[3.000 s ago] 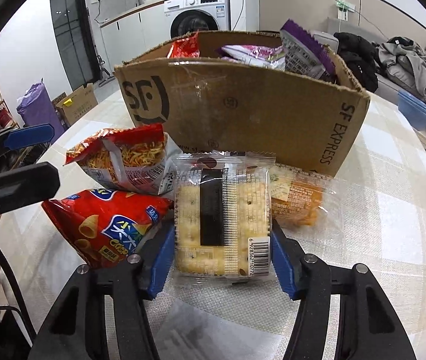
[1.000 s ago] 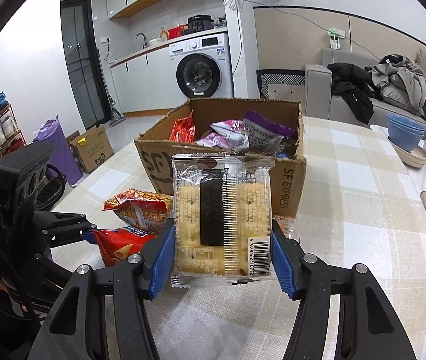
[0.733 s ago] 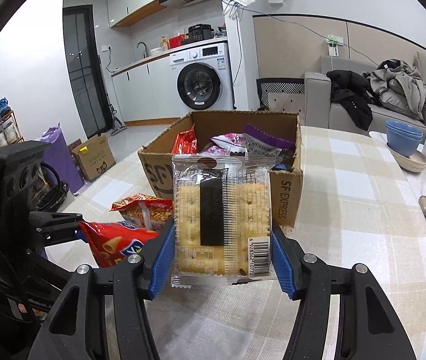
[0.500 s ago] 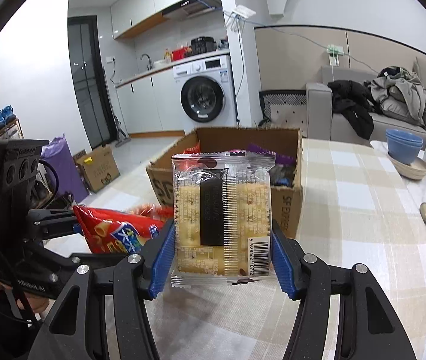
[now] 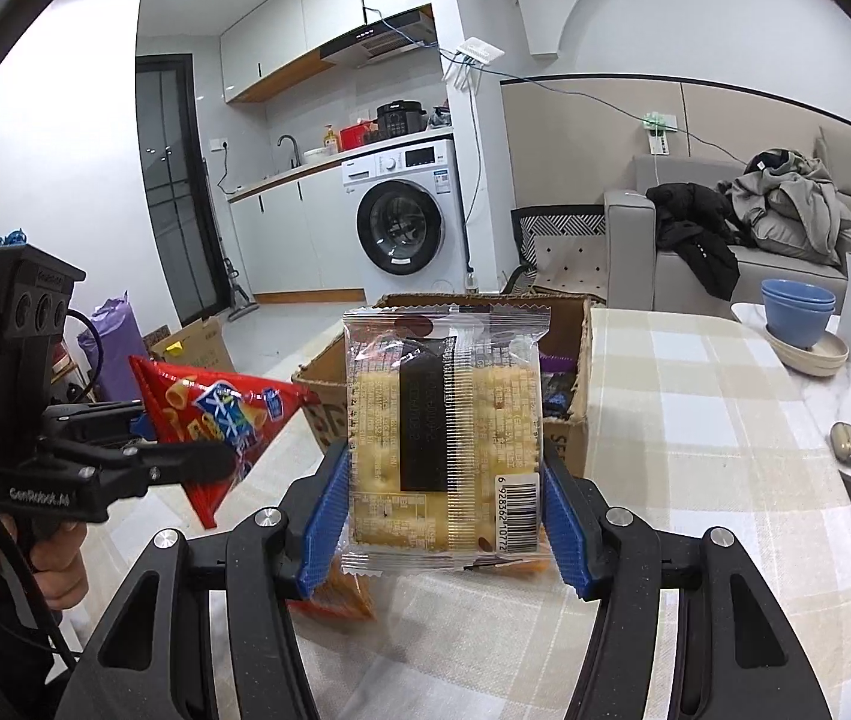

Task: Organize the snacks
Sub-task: 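Lift both held packs and carry them over the cardboard box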

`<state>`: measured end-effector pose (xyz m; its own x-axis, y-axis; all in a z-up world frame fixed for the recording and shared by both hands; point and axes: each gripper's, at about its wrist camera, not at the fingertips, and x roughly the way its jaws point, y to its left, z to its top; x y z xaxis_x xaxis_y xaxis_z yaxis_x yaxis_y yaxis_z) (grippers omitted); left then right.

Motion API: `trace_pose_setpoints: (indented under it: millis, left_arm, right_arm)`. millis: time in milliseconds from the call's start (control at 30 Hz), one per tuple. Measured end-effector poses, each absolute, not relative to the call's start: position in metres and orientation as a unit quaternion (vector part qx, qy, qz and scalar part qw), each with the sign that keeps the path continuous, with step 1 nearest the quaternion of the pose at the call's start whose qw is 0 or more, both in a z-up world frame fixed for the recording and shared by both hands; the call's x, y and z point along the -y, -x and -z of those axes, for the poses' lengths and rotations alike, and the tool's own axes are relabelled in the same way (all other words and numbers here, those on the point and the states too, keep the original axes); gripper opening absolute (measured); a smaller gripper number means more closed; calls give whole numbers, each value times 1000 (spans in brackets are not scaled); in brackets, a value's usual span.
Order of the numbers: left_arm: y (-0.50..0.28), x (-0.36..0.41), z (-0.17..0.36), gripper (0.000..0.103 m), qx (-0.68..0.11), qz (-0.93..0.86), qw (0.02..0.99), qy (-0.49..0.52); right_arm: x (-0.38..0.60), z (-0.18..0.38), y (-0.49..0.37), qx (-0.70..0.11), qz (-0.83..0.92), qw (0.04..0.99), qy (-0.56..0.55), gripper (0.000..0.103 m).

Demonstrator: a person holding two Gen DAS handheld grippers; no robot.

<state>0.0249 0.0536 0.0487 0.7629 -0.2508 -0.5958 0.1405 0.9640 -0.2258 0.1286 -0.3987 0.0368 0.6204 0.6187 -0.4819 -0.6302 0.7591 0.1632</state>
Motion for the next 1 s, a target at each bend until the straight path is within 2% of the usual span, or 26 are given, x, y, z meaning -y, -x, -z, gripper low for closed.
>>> trace_pose_setpoints:
  millis: [567,1000]
  left_arm:
    - [-65,-55,-84,57,-298,60,949,83]
    - [-109,-58,-79,57,-301,39,949,89]
  right_arm:
    - [399,-60,-154,-256,-354,900,-16,60]
    - [385,-57,-173,-264,-340,902,-13,60]
